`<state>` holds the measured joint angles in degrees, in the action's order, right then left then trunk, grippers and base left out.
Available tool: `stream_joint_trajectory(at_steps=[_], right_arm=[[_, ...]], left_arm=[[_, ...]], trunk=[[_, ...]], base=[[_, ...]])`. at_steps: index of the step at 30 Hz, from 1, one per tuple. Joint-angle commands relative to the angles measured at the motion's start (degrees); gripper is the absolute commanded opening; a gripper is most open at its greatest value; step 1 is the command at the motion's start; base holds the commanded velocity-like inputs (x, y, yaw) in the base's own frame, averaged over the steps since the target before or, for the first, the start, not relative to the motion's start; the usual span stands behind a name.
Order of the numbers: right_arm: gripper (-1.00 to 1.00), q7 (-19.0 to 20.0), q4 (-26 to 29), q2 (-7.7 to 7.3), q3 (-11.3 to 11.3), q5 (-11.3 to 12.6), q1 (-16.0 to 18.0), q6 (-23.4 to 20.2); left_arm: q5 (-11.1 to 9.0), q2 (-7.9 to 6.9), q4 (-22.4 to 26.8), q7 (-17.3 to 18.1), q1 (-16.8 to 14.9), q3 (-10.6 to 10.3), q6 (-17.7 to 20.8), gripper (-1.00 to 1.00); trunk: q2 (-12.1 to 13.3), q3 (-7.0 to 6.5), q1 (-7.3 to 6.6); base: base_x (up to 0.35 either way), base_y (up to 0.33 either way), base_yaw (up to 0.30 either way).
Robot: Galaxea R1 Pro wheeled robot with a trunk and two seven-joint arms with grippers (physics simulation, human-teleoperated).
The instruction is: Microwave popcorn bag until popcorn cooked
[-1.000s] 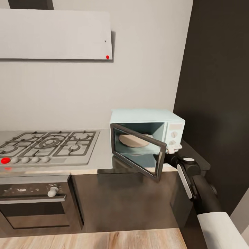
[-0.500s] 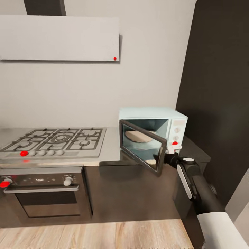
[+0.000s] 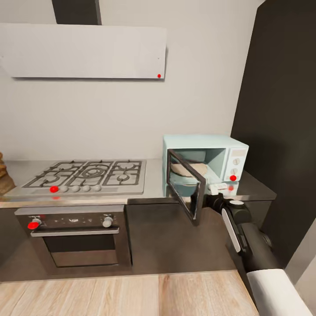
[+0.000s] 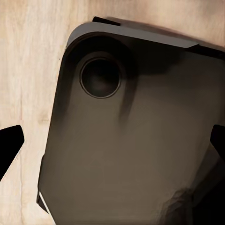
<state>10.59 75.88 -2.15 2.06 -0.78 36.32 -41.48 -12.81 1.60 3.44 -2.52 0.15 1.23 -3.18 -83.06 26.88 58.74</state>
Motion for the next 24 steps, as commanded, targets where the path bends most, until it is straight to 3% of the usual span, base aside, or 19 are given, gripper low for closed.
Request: stream_joint_trajectory(at_steps=[1,5,15,22,24], right_arm=[[1.0,0.75,0.11,0.24,0.05,0.04,0.05,-0.28],[1.0,2.82,0.14,0.47,-0.02,0.0,0.07,-0.33],[1.0,3.12,0.15,-0.2,-0.25,-0.25,0.06,-0.56],[1.0,2.85,0.01,-0.52,-0.58,-0.5,0.07,-0.09],[1.0,2.68,-0.07,-0.62,-1.77,-0.57,0.07,-0.08]], left_arm=[[-0.2,0.03,0.08,-0.12,-0.01,0.09,-0.08,1.0],[-0.2,0.06,0.08,-0.12,-0.01,0.11,-0.08,1.0],[-0.2,0.07,0.08,-0.12,-0.01,0.18,-0.08,1.0],[-0.2,0.07,0.08,-0.12,-0.03,0.18,-0.08,1.0],[-0.2,0.07,0.08,-0.12,-0.02,0.18,-0.08,1.0]], trunk=[[-0.03,0.05,0.0],[-0.03,0.05,0.0],[-0.03,0.05,0.0],[-0.03,0.05,0.0],[-0.03,0.05,0.0]], base=[[-0.001,0.256,0.0],[0.0,0.246,0.0],[0.0,0.21,0.0],[0.0,0.031,0.0],[0.0,0.001,0.0]])
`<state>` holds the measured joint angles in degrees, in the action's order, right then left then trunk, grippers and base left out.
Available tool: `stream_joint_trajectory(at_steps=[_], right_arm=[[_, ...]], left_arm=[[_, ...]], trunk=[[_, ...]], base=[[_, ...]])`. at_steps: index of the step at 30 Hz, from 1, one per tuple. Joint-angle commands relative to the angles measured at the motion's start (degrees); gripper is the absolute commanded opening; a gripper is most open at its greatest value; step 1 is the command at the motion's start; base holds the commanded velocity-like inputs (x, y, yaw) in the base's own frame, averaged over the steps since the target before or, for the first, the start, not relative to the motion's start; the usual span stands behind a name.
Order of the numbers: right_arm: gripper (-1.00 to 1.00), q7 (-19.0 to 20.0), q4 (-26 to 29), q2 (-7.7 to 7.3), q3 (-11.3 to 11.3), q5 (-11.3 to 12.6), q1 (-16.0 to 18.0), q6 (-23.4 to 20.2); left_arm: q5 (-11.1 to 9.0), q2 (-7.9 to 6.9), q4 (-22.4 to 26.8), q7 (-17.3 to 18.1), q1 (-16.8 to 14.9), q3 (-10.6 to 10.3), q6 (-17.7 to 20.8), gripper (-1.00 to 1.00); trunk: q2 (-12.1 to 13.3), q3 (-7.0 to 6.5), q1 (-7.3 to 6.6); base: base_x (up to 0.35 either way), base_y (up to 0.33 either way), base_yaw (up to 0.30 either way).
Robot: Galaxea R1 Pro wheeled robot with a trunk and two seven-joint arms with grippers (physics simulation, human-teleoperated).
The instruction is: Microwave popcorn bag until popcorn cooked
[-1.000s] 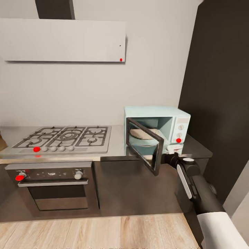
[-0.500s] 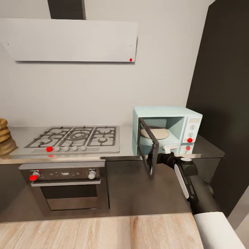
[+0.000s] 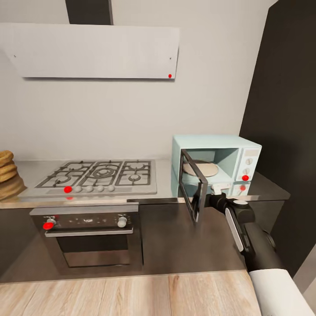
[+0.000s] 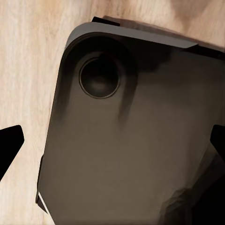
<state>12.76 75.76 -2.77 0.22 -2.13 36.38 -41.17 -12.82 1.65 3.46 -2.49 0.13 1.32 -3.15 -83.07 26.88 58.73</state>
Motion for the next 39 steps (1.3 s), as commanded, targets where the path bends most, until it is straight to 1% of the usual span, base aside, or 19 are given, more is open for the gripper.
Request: stream_joint_trajectory(at_steps=[1,3,4,5,6,10,16,19,21,23,25,28,29,30,32,33,35,36,39], right_arm=[[1.0,0.47,0.01,-0.02,-0.78,0.73,0.01,-0.51],[1.0,0.52,-0.28,-0.16,-2.83,0.69,0.01,-0.7],[1.0,0.56,-0.52,-0.8,-4.52,0.74,0.01,-0.78],[1.0,0.59,-0.59,-1.32,-5.03,0.77,0.01,-0.81],[1.0,0.76,-0.66,-3.09,-5.63,0.8,0.01,-0.83],[1.0,0.85,-0.7,-4.51,-5.96,0.79,0.01,-0.84],[1.0,0.86,-1.7,-4.66,-6.0,0.81,-0.7,-0.54],[1.0,0.66,-2.64,-5.1,-6.31,0.68,-5.11,-0.07],[1.0,0.46,-3.18,-6.97,-6.44,0.77,-8.37,0.39],[1.0,0.46,-6.01,-8.91,-6.63,0.8,-11.45,1.75],[1.0,0.58,-9.38,-9.5,-7.66,0.81,-13.04,3.15],[1.0,0.4,-20.98,-9.9,-9.14,0.68,-15.85,10.14],[1.0,0.44,-25.07,-9.92,-9.25,0.44,-16.15,13.18],[1.0,0.46,-31.27,-9.99,-9.38,-0.22,-16.41,17.88],[1.0,0.28,-40.93,-10.13,-9.48,-1.29,-16.6,23.99],[1.0,0.04,-46.44,-10.34,-9.51,-1.6,-16.64,26.45],[1.0,-0.2,-53.85,-10.63,-9.51,-1.78,-16.67,29.62],[1.0,-0.24,-55.99,-10.66,-9.49,-1.81,-16.67,30.82],[1.0,-1.29,-73.7,-10.13,-9.25,-1.86,-16.59,41.37]], left_arm=[[-0.19,0.02,0.05,-0.14,0.0,0.09,-0.1,1.0],[-0.19,0.02,0.05,-0.14,0.02,0.09,-0.1,1.0],[-0.19,0.02,0.05,-0.14,0.02,0.09,-0.1,1.0],[-0.19,0.02,0.05,-0.14,0.01,0.09,-0.1,1.0],[-0.19,0.02,0.05,-0.14,0.0,0.09,-0.1,1.0],[-0.19,0.02,0.05,-0.14,0.02,0.09,-0.1,1.0],[-0.19,0.02,0.05,-0.14,0.02,0.09,-0.1,1.0],[-0.19,0.02,0.05,-0.14,0.02,0.09,-0.1,1.0],[-0.19,0.02,0.05,-0.14,0.02,0.09,-0.1,1.0],[-0.19,0.02,0.05,-0.13,-0.01,0.09,-0.1,1.0],[-0.19,0.02,0.05,-0.14,-0.01,0.09,-0.1,1.0],[-0.19,0.02,0.05,-0.13,-0.02,0.09,-0.1,1.0],[-0.19,0.02,0.05,-0.12,-0.02,0.09,-0.1,1.0],[-0.19,0.02,0.05,-0.1,-0.02,0.09,-0.1,1.0],[-0.19,0.02,0.05,-0.08,-0.02,0.09,-0.1,1.0],[-0.19,0.02,0.05,-0.07,-0.01,0.09,-0.1,1.0],[-0.19,0.02,0.05,-0.06,0.01,0.09,-0.1,1.0],[-0.19,0.02,0.05,-0.06,0.0,0.09,-0.1,1.0],[-0.18,0.02,0.05,-0.06,0.02,0.07,-0.1,1.0]], trunk=[[-0.03,0.06,0.0],[-0.03,0.06,0.0],[-0.03,0.06,0.0],[-0.03,0.06,0.0],[-0.03,0.06,0.0],[-0.03,0.06,0.0],[-0.03,0.06,0.0],[-0.03,0.06,0.0],[-0.03,0.06,0.0],[-0.03,0.06,0.0],[-0.03,0.06,0.0],[-0.03,0.06,0.0],[-0.03,0.06,0.0],[-0.03,0.06,0.0],[-0.03,0.06,0.0],[-0.03,0.06,0.0],[-0.03,0.06,0.0],[-0.03,0.06,0.0],[-0.03,0.06,0.0]], base=[[0.0,0.0,0.0],[0.0,0.0,0.0],[0.0,0.0,0.0],[0.0,0.0,0.0],[0.0,0.0,0.0],[0.0,0.0,0.0],[0.0,0.0,0.0],[0.0,0.0,0.0],[0.0,0.0,0.0],[0.0,0.0,0.0],[0.0,0.0,0.0],[0.0,0.0,0.0],[0.0,0.0,0.0],[0.0,0.0,0.0],[0.0,0.0,0.0],[0.0,0.0,0.0],[0.0,0.0,0.0],[0.0,0.0,0.0],[0.0,0.0,0.0]])
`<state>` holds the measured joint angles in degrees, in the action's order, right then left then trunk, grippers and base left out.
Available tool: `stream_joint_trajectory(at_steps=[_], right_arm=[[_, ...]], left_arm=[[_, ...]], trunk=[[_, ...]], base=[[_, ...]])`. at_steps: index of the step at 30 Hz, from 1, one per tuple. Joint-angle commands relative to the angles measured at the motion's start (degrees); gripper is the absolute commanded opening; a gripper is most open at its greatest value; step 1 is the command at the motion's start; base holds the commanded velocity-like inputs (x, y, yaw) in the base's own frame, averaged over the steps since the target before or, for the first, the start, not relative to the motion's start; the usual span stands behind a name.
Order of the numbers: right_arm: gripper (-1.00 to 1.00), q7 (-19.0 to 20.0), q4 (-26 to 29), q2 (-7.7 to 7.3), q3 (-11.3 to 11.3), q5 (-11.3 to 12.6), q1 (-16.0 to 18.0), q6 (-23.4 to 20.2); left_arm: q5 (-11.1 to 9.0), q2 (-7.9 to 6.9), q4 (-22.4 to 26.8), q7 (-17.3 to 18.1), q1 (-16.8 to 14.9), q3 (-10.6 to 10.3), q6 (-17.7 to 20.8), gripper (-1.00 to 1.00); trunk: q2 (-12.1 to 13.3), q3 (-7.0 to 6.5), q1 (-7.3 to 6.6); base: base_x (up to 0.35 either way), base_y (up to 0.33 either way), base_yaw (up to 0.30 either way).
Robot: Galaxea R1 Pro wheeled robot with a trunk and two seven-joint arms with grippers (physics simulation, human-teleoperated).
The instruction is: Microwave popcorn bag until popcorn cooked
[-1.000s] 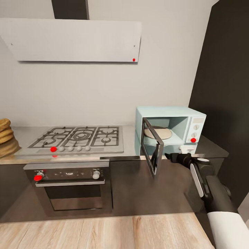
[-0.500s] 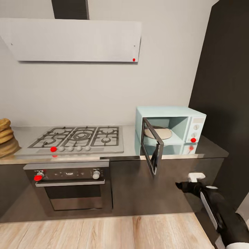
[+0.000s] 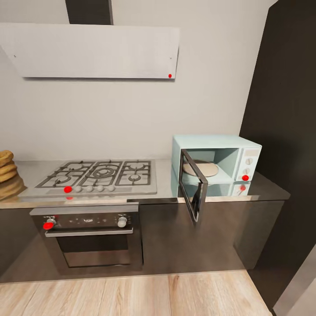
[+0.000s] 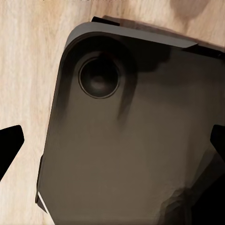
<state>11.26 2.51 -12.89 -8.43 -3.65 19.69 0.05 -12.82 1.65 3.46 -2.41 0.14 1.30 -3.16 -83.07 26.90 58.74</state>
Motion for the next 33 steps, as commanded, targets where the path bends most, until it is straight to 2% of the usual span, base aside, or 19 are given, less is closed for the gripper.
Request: stream_joint_trajectory(at_steps=[1,3,6,9,14,25,33], right_arm=[[1.0,-0.04,-1.83,0.16,-0.57,-0.32,0.26,1.45],[1.0,-0.91,-3.69,0.43,-0.54,-0.31,-0.07,3.25],[1.0,-1.51,-4.26,1.89,-0.5,-0.3,-5.45,5.33],[1.0,-2.48,-4.41,3.11,-0.64,0.27,-8.46,5.85],[1.0,-3.64,-4.44,3.32,-0.69,0.4,-9.9,5.81],[1.0,-7.77,-4.44,4.6,-0.64,-0.02,-10.11,5.75],[1.0,-10.14,-4.44,7.22,-0.62,-0.12,-10.43,6.13]], left_arm=[[-0.19,0.02,0.06,-0.16,-0.01,0.08,-0.1,1.0],[-0.19,0.02,0.06,-0.17,-0.02,0.1,-0.1,1.0],[-0.19,0.02,0.06,-0.2,-0.01,0.1,-0.1,1.0],[-0.19,0.02,0.06,-0.23,0.0,0.1,-0.1,1.0],[-0.29,-0.07,0.0,-0.61,-0.02,0.1,-0.1,1.0],[-0.28,-0.15,-0.03,-0.76,0.0,0.02,-0.1,1.0],[-0.29,-0.21,0.03,-0.76,0.02,0.02,-0.1,1.0]], trunk=[[-0.03,0.04,0.0],[-0.03,0.04,0.0],[-0.03,0.04,0.0],[-0.03,0.04,0.0],[-0.03,-0.01,0.0],[-0.03,-0.19,0.0],[-0.03,-0.19,0.0]], base=[[0.0,0.0,0.0],[0.0,0.0,0.0],[0.0,0.0,0.0],[0.0,0.0,0.0],[0.0,0.0,0.071],[0.0,0.0,0.259],[0.0,0.0,0.275]])
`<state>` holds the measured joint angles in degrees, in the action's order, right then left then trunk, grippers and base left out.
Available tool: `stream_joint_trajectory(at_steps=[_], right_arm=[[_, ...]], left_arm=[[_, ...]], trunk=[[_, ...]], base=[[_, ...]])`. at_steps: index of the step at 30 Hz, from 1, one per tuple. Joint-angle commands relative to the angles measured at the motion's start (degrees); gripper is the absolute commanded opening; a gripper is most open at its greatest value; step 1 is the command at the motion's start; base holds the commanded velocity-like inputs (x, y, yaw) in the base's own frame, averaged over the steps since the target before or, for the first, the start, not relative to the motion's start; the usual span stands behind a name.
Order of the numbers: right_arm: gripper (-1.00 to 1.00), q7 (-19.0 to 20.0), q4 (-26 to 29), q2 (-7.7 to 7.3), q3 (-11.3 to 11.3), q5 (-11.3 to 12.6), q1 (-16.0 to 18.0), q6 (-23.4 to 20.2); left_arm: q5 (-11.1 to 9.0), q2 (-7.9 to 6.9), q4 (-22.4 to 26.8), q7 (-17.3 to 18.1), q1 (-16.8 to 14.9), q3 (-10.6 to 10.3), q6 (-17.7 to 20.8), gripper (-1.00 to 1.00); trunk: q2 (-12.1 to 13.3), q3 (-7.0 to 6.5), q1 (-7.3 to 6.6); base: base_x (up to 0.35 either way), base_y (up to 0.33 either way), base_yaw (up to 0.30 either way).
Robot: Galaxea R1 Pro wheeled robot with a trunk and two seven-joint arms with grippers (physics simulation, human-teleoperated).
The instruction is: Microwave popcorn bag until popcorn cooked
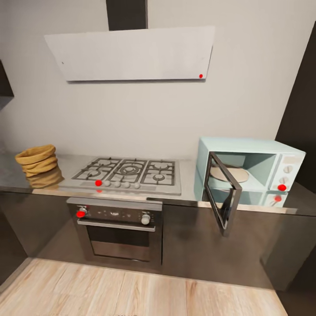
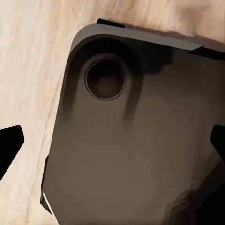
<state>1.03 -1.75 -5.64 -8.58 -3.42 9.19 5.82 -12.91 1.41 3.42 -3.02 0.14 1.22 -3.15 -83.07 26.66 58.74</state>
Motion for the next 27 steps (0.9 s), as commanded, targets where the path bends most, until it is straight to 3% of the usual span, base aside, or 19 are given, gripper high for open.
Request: stream_joint_trajectory(at_steps=[1,14,18,21,27], right_arm=[[1.0,-0.45,-0.18,0.23,-0.42,-0.4,-0.91,0.57],[1.0,-1.12,-0.1,0.11,-0.14,-0.98,-2.51,1.1],[1.0,-1.12,-0.1,0.24,-0.12,-4.18,-2.52,1.2],[1.0,-1.12,-0.1,0.35,-0.12,-4.66,-2.51,1.18],[1.0,-1.01,-0.1,0.34,-0.12,-5.18,-2.51,1.03]], left_arm=[[-0.19,0.03,0.07,-0.15,-0.01,0.1,-0.1,1.0],[-0.21,0.3,0.11,-0.14,-0.02,0.21,-0.18,1.0],[0.23,-0.48,0.13,-0.07,0.0,-0.28,-0.14,1.0],[0.4,-1.89,0.08,-0.06,0.0,-0.4,-0.12,1.0],[0.26,-2.08,0.1,-0.06,0.01,-0.33,-0.11,1.0]], trunk=[[-0.03,0.05,0.0],[-0.03,0.05,0.0],[-0.03,0.05,0.0],[-0.03,0.05,0.0],[-0.03,0.05,0.0]], base=[[0.0,0.0,0.277],[0.0,0.0,0.277],[0.0,0.0,0.277],[0.0,0.0,0.277],[0.0,0.0,0.277]])
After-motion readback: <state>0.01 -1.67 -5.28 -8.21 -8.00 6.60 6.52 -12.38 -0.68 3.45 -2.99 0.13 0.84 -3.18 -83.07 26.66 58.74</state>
